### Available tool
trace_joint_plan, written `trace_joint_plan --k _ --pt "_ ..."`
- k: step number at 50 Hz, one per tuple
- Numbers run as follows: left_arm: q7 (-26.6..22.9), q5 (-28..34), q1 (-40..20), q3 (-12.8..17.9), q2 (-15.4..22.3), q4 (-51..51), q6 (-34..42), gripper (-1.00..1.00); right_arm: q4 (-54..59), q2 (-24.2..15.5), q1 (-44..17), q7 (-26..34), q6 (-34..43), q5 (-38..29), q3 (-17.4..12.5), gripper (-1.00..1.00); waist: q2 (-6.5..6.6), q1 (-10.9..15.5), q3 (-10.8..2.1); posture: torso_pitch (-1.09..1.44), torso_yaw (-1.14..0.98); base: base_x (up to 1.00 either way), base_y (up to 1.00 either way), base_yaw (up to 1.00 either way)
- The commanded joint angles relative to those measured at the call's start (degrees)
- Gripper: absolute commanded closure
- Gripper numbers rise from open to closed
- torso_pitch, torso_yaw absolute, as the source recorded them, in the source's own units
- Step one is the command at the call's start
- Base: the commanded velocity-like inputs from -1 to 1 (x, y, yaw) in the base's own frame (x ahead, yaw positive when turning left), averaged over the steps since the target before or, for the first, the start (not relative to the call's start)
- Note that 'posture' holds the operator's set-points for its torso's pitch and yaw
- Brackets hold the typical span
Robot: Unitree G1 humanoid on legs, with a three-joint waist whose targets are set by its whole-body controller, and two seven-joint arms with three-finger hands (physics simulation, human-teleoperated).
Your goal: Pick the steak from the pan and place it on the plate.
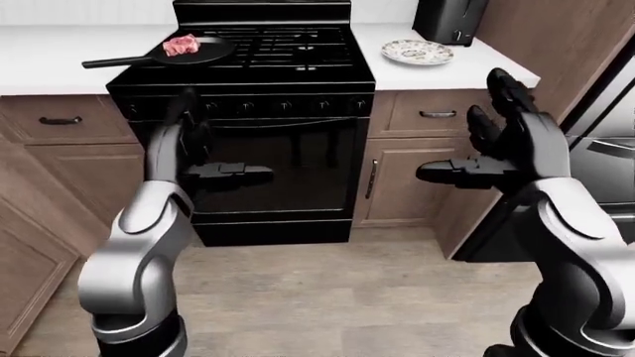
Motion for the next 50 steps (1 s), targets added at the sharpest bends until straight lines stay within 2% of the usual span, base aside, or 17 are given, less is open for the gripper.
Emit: trace_joint_plan --k 1,6,9,13,19,22,23,25,32,34,36,40,43,44,46,48,50 --pt "0.59 -1.06 -2.51 -0.15 0.80 -1.34 -1.04 -1.00 -0.06 -1.32 -2.45 -1.15 -1.42 2.04 -0.50 -1.00 0.07 0.01 -1.05 0.00 0.00 0.00 0.00 0.00" --pt "1.15 -2.00 -4.65 -0.20 1.67 1.32 -2.07 -1.00 0.18 -3.15 -1.85 -2.66 -2.97 3.87 0.01 -1.00 -0.06 0.03 -1.01 0.00 0.00 0.00 0.00 0.00" --pt "1.98 -3.14 -5.50 0.14 2.06 1.00 -1.32 -1.00 -0.09 -3.62 -2.78 -3.53 -1.85 5.27 -0.77 -1.00 -0.08 0.09 -1.05 0.00 0.00 0.00 0.00 0.00" --pt "3.16 -5.31 -6.67 1.16 3.04 0.00 0.79 -1.00 -0.76 -5.61 -5.64 -5.24 1.02 9.01 -3.55 -1.00 -0.07 0.01 -1.01 0.00 0.00 0.00 0.00 0.00" --pt "4.34 -7.45 -7.13 1.43 3.94 -0.13 1.14 -1.00 0.34 -7.50 -5.00 -7.02 -0.78 12.01 -3.42 -1.00 -0.23 0.03 -0.65 0.00 0.00 0.01 0.00 0.00" --pt "4.55 -8.07 -6.80 1.51 4.22 -0.18 0.95 -1.00 0.26 -7.79 -4.84 -7.75 -0.73 13.15 -3.35 -1.00 -0.27 0.02 -0.88 0.00 0.00 0.02 0.00 0.00" --pt "4.65 -8.19 -6.89 1.55 4.32 0.08 0.77 -1.00 0.36 -7.86 -4.88 -7.94 -0.92 13.50 -3.43 -1.00 -0.04 -0.10 -2.07 0.00 0.00 0.08 0.00 0.00" --pt "5.11 -8.53 -7.07 1.47 4.39 -0.29 1.23 -1.00 0.19 -8.11 -5.01 -8.44 -0.68 14.23 -3.53 -1.00 0.21 -0.20 -1.36 0.00 0.00 0.08 0.00 0.00" --pt "5.90 -9.80 -7.95 1.94 5.04 -0.05 1.56 -1.00 0.24 -8.45 -4.56 -9.67 -1.31 15.84 -3.08 -1.00 -0.06 -0.26 -1.08 0.00 0.00 0.09 0.00 0.00" --pt "6.01 -10.04 -7.72 1.85 5.19 0.12 1.22 -1.00 0.20 -8.49 -4.58 -9.93 -1.26 16.40 -3.11 -1.00 0.12 -0.33 -1.14 0.00 0.00 0.11 0.00 0.00" --pt "6.12 -10.44 -7.97 1.85 5.41 0.07 1.45 -1.00 -0.02 -8.53 -4.28 -10.19 -1.48 16.47 -2.58 -1.00 0.58 -0.44 -0.56 0.00 0.00 0.14 0.00 0.00" --pt "6.61 -11.41 -8.30 2.22 5.83 0.12 1.85 -1.00 -0.31 -8.24 -4.38 -10.53 -1.16 16.68 -2.09 -1.00 2.26 -0.47 -0.06 0.00 0.00 0.15 0.00 0.00" --pt "6.80 -11.66 -8.11 2.13 5.99 0.04 1.80 -1.00 -0.77 -8.22 -4.72 -10.79 -0.48 17.10 -2.05 -1.00 1.92 -0.23 -0.70 0.00 0.00 0.15 0.00 0.00" --pt "6.71 -11.58 -7.92 2.08 6.06 0.24 1.40 -1.00 -0.94 -8.18 -4.78 -10.88 -0.26 17.24 -2.02 -1.00 2.16 -0.13 -0.58 0.00 0.00 0.16 0.00 0.00" --pt "6.85 -11.88 -7.78 2.23 6.04 0.05 1.45 -1.00 -1.03 -8.39 -4.34 -10.48 -0.78 17.06 -1.85 -1.00 1.82 0.09 -0.68 0.00 0.00 0.15 0.00 0.00" --pt "6.86 -11.71 -7.32 1.88 5.87 0.11 0.93 -1.00 -1.29 -8.44 -4.58 -10.44 -0.41 17.32 -2.13 -1.00 0.64 0.33 -0.62 0.00 0.00 0.14 0.00 0.00" --pt "7.13 -11.85 -7.64 1.87 5.88 -0.12 1.41 -1.00 -1.12 -8.58 -4.61 -10.38 -0.63 17.22 -2.22 -1.00 -1.11 0.59 -0.12 0.00 0.00 0.14 0.00 0.00"
